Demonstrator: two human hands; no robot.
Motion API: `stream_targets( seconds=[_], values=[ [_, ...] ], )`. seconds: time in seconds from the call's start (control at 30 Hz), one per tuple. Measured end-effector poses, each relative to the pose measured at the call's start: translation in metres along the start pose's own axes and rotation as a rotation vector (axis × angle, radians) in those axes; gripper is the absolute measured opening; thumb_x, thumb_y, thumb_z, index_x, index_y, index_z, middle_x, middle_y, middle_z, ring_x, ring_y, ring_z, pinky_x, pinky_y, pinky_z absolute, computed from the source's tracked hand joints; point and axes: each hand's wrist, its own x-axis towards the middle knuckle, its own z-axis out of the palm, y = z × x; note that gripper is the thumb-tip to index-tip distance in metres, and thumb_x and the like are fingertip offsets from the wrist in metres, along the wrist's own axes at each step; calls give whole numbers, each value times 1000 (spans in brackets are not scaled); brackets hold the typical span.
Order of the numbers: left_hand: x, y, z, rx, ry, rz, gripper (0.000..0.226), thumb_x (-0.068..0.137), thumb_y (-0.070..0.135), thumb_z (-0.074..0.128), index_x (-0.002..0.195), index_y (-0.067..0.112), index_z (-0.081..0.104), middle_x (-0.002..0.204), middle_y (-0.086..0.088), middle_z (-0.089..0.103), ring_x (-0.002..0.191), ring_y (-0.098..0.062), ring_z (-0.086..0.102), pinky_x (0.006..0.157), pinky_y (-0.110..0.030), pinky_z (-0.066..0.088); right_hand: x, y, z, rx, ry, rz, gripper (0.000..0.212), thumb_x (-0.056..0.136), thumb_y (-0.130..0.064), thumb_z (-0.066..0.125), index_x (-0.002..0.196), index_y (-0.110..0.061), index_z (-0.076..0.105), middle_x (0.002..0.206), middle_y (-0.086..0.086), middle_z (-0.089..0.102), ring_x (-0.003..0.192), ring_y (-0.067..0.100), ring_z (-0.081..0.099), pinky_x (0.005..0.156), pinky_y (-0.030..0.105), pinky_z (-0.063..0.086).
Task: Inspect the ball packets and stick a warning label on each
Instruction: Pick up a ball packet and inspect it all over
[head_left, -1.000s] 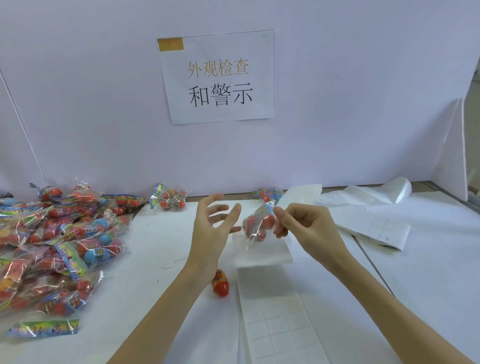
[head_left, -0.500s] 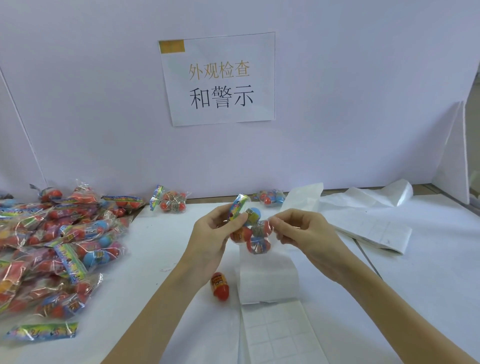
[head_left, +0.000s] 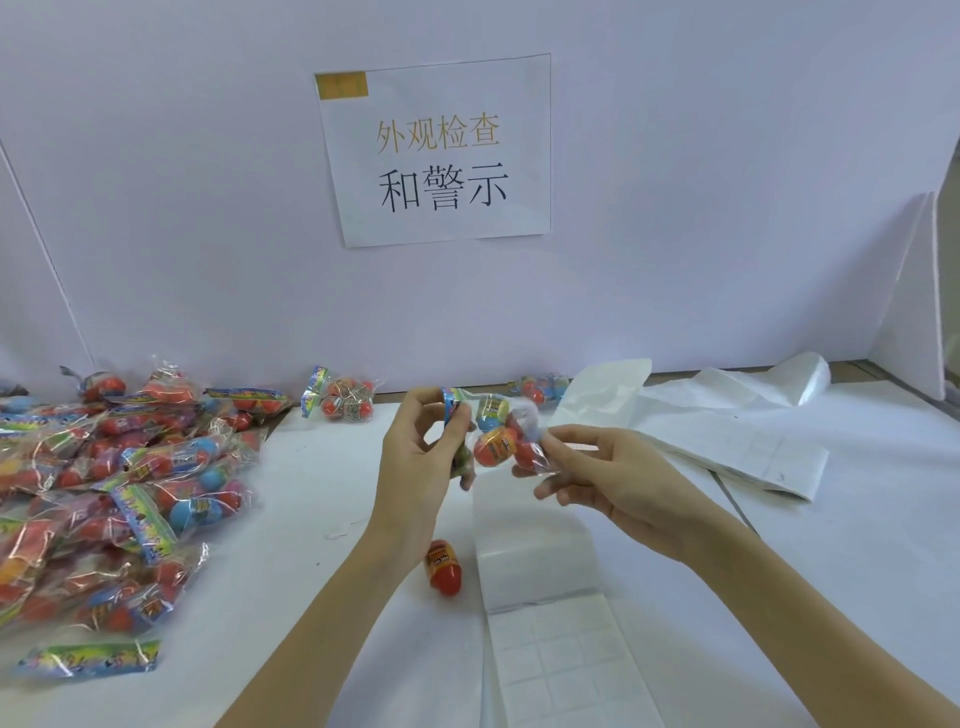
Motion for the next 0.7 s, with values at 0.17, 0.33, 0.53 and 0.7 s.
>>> stream_targets(
  seconds=[0.17, 0.33, 0.53, 0.7],
  values=[
    [4, 2, -4, 102, 42, -54, 7, 99, 31, 70, 102, 27, 65, 91, 4, 73, 54, -10, 51, 44, -20, 39, 0, -6, -7, 25, 53, -1, 45, 82, -24, 83, 123, -11, 69, 93, 16, 78, 60, 12, 61, 58, 18, 52],
    [3, 5, -3, 54, 113, -89, 28, 84, 46, 77, 104, 26, 70, 93, 3, 76, 52, -8, 53, 40, -19, 36, -1, -8, -5, -33, 29, -34, 54, 84, -24, 82, 133, -15, 60, 107, 22, 76, 66, 19, 64, 63, 23, 53],
    [0, 3, -2, 96, 151, -206, 50, 80, 48, 81, 114, 19, 59, 107, -8, 68, 65, -24, 75, 70, -35, 62, 0, -1, 5, -232, 151, -266, 35, 92, -15, 79, 123, -29, 74, 109, 0, 76, 80, 24, 74, 75, 24, 58],
    [2, 10, -1, -250, -154, -477, 77, 83, 68, 68, 128, 6, 64, 112, -19, 75, 97, -40, 76, 88, -50, 63, 1, 10, 9, -680, 214, -538, 44, 94, -2, 73, 122, -35, 75, 122, -6, 60, 104, 15, 65, 85, 22, 56]
  ],
)
